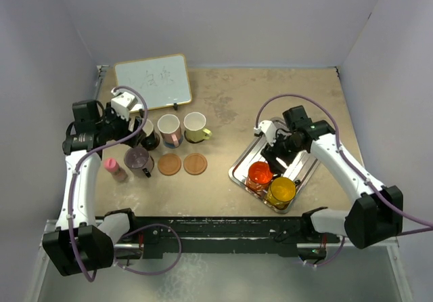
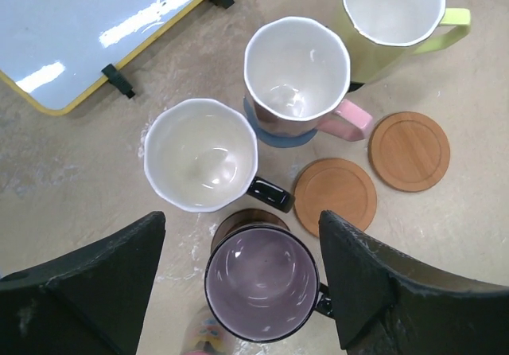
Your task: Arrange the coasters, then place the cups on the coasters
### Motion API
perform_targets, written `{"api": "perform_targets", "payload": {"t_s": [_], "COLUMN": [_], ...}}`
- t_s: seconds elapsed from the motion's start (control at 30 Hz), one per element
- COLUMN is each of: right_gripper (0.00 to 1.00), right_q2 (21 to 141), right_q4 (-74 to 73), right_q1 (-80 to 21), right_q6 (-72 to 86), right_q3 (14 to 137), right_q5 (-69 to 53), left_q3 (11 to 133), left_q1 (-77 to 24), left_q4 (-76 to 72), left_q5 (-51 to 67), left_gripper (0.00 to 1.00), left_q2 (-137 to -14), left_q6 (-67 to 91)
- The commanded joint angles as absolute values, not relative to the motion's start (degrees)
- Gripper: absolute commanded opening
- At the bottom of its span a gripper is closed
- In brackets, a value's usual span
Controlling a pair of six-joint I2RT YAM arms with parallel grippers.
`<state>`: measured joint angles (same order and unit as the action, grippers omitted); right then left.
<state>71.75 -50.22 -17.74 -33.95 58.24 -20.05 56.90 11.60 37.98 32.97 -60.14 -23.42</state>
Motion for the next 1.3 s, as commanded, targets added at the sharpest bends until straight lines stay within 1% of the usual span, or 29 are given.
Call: {"api": "perform_targets", "payload": {"t_s": [0.0, 0.17, 0.33, 0.5, 0.57, 0.7, 0.73, 0.9, 1.07, 1.2, 1.27], "right_gripper": [0.64, 0.57, 0.41, 0.3, 0.23, 0.03, 0.0, 0.0, 0.0, 0.0, 0.0], "right_q2": [74.39, 78.15, 80.83, 82.22, 82.43, 82.08, 81.87, 79.29, 76.39, 76.7, 76.66], "right_q4": [-47.37, -44.64, -43.48, -44.43, -44.8, -46.16, -46.41, -45.43, -35.53, -29.49, -26.02], "right_q1": [-19.67, -23.04, -23.39, -23.4, -23.4, -23.42, -23.46, -23.38, -23.45, -23.99, -24.36], "right_q6": [-32.26, -28.73, -26.69, -26.31, -26.04, -24.28, -23.61, -18.59, -9.27, -1.8, 0.99], "right_q3": [57.83, 57.83, 58.18, 58.14, 58.56, 61.6, 62.84, 70.12, 76.56, 81.54, 82.57], "right_q5": [-19.91, -16.23, -12.98, -13.78, -13.92, -14.62, -14.78, -14.47, -10.56, -4.38, -0.97], "left_q3": [58.15, 56.72, 56.07, 57.16, 57.61, 59.0, 59.46, 63.14, 69.94, 76.92, 80.26], "left_q1": [9.52, 4.78, 0.78, 0.36, 0.2, -0.38, -0.5, -1.4, -4.45, -10.25, -14.65], "left_q4": [34.51, 31.47, 28.48, 27.06, 26.45, 24.16, 23.72, 22.03, 21.89, 22.86, 23.0], "left_q5": [35.91, 31.72, 29.52, 30.31, 31.11, 31.53, 31.54, 31.4, 29.26, 21.59, 17.45], "left_gripper": [0.76, 0.78, 0.79, 0.79, 0.79, 0.79, 0.79, 0.79, 0.79, 0.79, 0.79], "left_q2": [-60.34, -59.99, -58.99, -59.7, -60.15, -61.21, -61.52, -63.44, -67.04, -70.97, -73.39], "left_q6": [-20.35, -19.53, -18.81, -18.15, -17.62, -14.17, -13.3, -8.96, -4.66, -2.89, -3.31]}}
